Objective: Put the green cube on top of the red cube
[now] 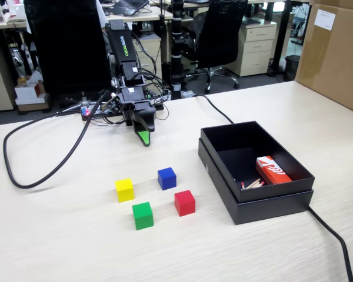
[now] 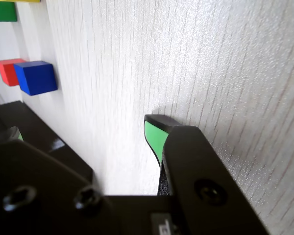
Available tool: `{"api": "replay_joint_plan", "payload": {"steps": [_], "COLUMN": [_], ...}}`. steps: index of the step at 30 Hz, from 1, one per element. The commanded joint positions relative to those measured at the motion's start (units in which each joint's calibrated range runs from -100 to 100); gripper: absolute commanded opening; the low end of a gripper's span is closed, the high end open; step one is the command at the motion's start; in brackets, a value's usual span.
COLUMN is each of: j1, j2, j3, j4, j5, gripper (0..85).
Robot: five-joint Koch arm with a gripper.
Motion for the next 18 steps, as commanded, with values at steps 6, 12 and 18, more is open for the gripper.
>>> {"api": "replay_joint_plan", "payload": {"steps": [6,12,18], "j1": [0.0,0.0,-0.1], "j2": [0.3,0.3,0.5], "j3": [-1.5,-1.4,0.5], "j4": [-1.9,-1.9,-3.6], "j5": [-0.1,-0.2,-0.3], "gripper": [48.8,48.7,48.5]}}
